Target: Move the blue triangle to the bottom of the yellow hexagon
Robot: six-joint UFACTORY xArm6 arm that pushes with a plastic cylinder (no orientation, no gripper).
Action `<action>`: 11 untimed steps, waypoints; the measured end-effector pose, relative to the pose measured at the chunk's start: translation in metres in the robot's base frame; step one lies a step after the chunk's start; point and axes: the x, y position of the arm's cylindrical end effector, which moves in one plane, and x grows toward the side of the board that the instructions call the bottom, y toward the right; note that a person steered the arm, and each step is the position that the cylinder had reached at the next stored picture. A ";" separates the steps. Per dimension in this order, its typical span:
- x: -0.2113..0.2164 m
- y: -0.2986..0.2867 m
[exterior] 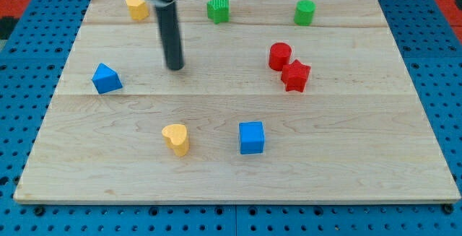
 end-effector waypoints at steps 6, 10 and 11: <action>0.030 -0.073; 0.006 -0.025; -0.053 -0.014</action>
